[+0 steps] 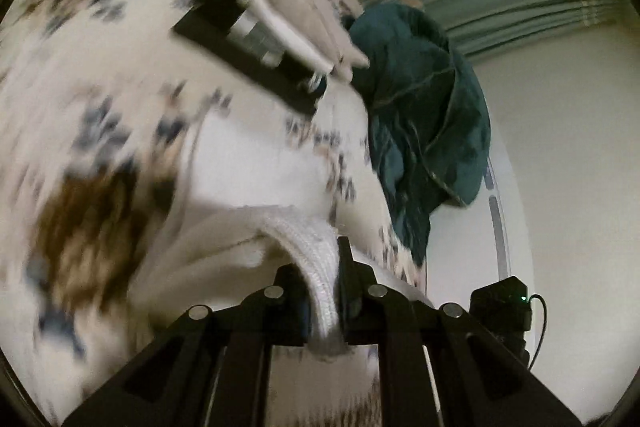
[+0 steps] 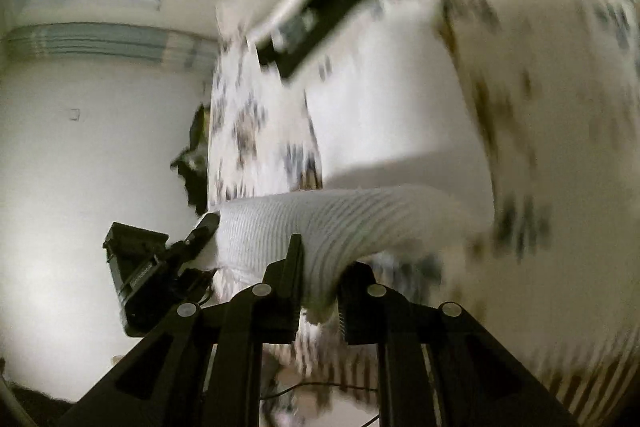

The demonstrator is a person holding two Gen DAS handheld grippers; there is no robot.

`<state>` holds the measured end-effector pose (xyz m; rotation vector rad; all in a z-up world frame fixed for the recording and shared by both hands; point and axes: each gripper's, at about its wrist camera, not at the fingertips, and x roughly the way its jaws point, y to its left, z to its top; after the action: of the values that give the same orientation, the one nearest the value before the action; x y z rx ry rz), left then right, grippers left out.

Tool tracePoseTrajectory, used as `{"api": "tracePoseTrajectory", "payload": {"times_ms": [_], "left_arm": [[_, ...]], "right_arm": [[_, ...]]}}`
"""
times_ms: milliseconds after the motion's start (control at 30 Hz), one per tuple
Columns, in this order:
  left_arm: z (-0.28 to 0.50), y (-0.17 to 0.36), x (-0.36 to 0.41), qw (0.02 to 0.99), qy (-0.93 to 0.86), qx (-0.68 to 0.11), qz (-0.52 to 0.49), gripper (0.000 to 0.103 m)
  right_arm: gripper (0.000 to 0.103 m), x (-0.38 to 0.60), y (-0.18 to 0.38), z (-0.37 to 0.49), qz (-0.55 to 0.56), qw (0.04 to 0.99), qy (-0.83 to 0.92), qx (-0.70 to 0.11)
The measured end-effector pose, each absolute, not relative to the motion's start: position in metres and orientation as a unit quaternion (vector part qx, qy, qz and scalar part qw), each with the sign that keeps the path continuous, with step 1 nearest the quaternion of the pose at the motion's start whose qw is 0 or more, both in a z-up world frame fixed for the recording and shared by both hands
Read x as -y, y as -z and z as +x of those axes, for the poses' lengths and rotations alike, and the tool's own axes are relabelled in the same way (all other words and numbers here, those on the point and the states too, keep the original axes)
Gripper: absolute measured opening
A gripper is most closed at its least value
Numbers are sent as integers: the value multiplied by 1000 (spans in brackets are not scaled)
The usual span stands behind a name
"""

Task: Fold small clothes
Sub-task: 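Grasp the sweater hem with both grippers and lift it toward the collar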

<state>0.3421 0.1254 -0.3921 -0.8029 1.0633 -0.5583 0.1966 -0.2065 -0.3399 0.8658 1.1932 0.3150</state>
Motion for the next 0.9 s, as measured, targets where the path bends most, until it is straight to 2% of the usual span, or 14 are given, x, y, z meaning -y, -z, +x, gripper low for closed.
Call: {"api": "tracePoseTrajectory", "payload": {"times_ms": [100, 167, 233, 267, 300, 367, 467, 600, 667, 700, 733, 767, 800, 900], "left_arm": [[418, 409, -107, 750, 252, -489, -367, 9], [457, 430, -102, 737, 247, -506, -374, 16], [491, 452, -109, 719, 227, -517, -405, 41], [494, 458, -118, 718, 216, -512, -418, 65], [494, 460, -127, 721, 207, -500, -433, 68], [489, 459, -141, 728, 200, -488, -439, 69], [485, 460, -137, 765, 185, -513, -343, 69], [505, 494, -87, 755, 205, -593, -191, 69], [512, 509, -69, 747, 209, -612, -155, 68], [515, 515, -63, 752, 206, -610, -142, 46], [514, 514, -62, 758, 212, -600, -142, 18], [514, 511, -64, 765, 210, -591, -144, 7], [514, 506, -68, 772, 208, -581, -153, 7], [511, 493, -89, 790, 195, -551, -183, 7]], "right_arm": [[15, 230, 341, 275, 384, 755, -122, -518], [15, 250, 352, 319, 380, 764, -112, -509], [17, 262, 364, 365, 375, 768, -106, -509], [21, 269, 379, 393, 384, 752, -106, -525], [32, 275, 393, 409, 392, 733, -91, -548], [43, 282, 407, 415, 412, 720, -76, -553], [71, 300, 405, 401, 408, 740, -71, -530], [73, 302, 434, 398, 373, 731, -48, -570], [73, 302, 454, 405, 368, 720, -42, -587], [73, 299, 465, 411, 365, 714, -43, -596], [72, 295, 472, 417, 360, 714, -45, -599], [55, 292, 473, 419, 353, 723, -43, -592], [10, 288, 471, 421, 342, 735, -41, -584], [8, 280, 454, 425, 310, 766, -31, -562]]}}
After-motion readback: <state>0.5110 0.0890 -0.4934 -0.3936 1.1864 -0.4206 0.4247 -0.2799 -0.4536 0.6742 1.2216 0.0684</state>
